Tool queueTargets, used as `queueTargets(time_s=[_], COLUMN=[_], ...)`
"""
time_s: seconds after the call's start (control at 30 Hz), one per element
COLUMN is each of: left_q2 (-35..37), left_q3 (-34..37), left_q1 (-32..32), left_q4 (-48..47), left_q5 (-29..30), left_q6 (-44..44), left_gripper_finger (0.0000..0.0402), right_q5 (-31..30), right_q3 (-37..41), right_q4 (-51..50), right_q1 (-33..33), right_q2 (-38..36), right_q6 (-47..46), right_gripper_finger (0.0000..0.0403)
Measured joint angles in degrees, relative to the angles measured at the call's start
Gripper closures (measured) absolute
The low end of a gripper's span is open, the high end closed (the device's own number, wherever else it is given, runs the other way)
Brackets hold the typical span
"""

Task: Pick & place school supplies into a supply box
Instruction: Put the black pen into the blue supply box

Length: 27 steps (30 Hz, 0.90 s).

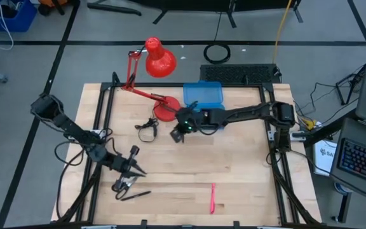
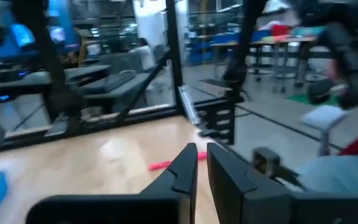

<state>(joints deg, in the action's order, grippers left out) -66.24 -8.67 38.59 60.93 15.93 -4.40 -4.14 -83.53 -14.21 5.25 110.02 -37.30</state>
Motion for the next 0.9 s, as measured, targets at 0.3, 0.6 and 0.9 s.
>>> queueTargets(time_s=[0.3, 0.6, 0.9], left_q2=[1.1, 1.1, 1.0], left_q3=[1.5, 1.5, 1.5], left_q1=[-0.5, -0.5, -0.2], left_q4=[0.3, -0.5, -0.9], left_q5=[3.2, 3.0, 2.4], left_q6=[0.2, 1.0, 0.8], left_gripper_finger=[0.036, 0.036, 0.036], right_q5=[-2.3, -1.8, -3.8], right_q3=[-2.2, -2.2, -2.2], right_q4=[-8.1, -4.7, -5.7], right_q1=[-0.5, -2.2, -4.6], right_q2=[4.1, 7.8, 8.0], right_q6=[-4.1, -4.1, -4.9], right_gripper_finger=[0.0403, 0.0403, 0.0357])
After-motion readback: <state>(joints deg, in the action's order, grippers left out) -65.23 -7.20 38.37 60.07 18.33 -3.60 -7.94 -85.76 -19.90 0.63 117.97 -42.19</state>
